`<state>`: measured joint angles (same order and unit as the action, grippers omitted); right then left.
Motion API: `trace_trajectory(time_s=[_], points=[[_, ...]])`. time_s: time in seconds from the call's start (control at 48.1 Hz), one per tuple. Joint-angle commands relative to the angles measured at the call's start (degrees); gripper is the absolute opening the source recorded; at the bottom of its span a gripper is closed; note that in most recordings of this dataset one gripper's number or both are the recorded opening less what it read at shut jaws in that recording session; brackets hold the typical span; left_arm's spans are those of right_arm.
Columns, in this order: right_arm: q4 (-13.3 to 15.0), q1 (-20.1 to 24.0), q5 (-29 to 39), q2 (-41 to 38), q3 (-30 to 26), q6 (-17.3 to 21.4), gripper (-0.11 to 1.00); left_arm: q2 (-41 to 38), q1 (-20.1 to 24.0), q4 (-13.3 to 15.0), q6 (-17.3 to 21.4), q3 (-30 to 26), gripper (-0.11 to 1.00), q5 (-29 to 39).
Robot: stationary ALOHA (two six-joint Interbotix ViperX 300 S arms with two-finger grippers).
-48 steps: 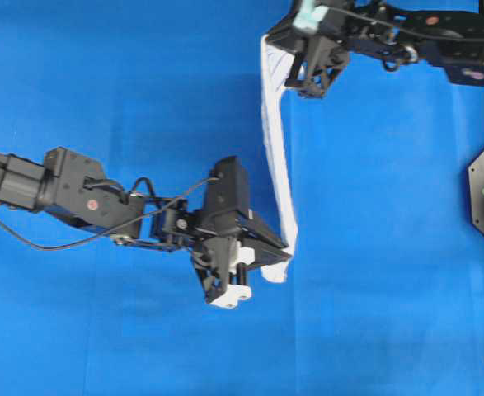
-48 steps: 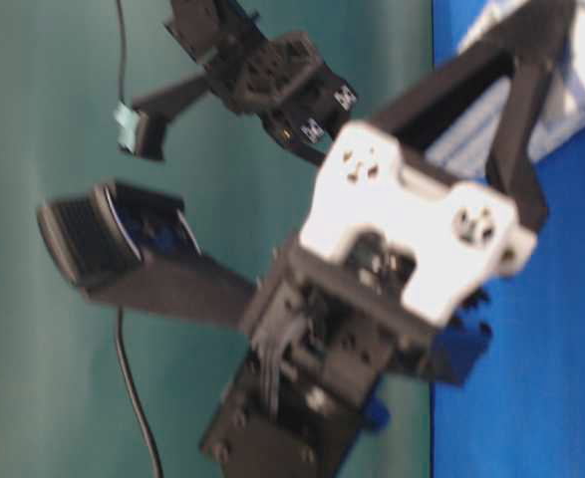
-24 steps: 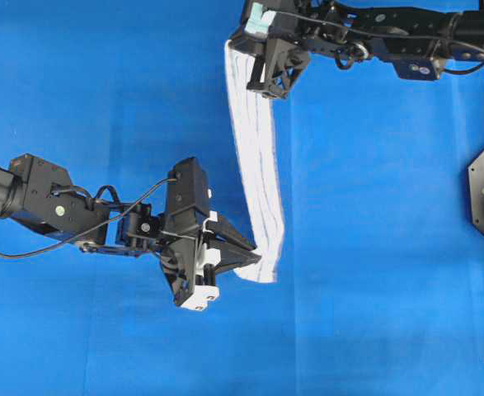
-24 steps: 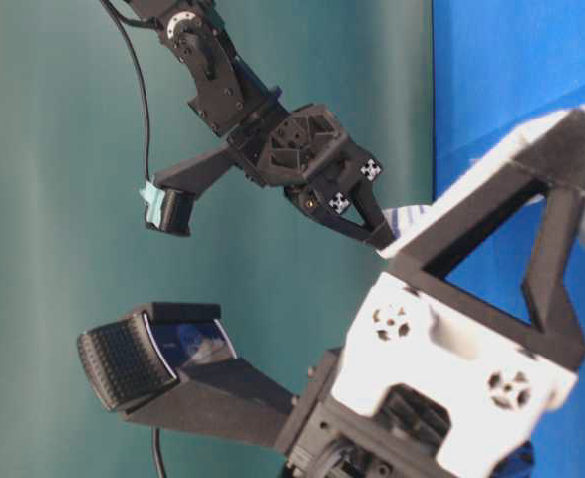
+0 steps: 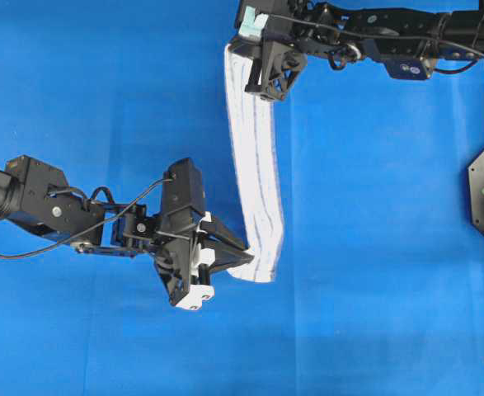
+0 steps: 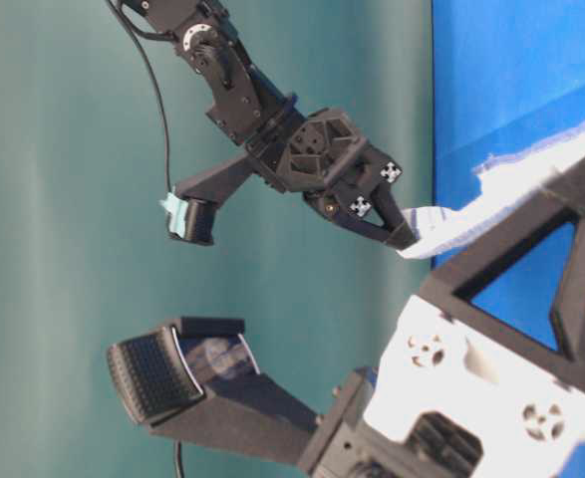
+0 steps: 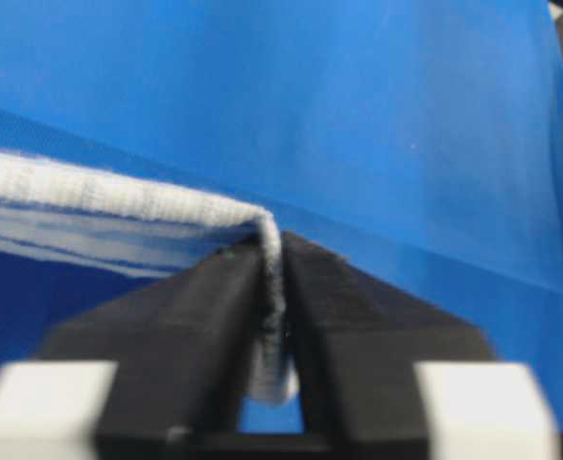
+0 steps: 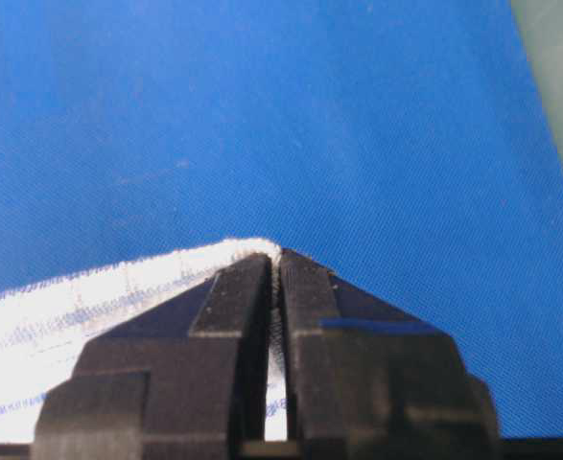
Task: Fold the blue towel.
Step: 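Lay the strip vertically on the table and open the left gripper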
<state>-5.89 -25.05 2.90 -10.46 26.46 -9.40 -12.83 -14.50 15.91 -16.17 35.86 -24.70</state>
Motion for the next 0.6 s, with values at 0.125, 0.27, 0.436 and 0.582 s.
trace_trajectory(time_s=[0.125,0.27,0.436,0.582], points=[[0.2,-0.8,-0.7,-0.1,-2.5,0.0,0.02,1.9,-1.7,1.0,0.1,-0.4,0.34,-0.3],[0.2,-0.8,-0.7,-0.6,-3.0,0.0,0.02,2.3,-1.7,0.9,0.1,0.2,0.46,0.8],[0.2,-0.8,-0.4,-0.7,-3.2,0.0,0.02,5.1,-2.0,0.9,-0.7,2.1,0.46,5.3],[0.3,-0.8,-0.4,-0.7,-3.2,-0.2,0.05,8.5,-2.2,0.9,-0.7,4.5,0.46,6.4]])
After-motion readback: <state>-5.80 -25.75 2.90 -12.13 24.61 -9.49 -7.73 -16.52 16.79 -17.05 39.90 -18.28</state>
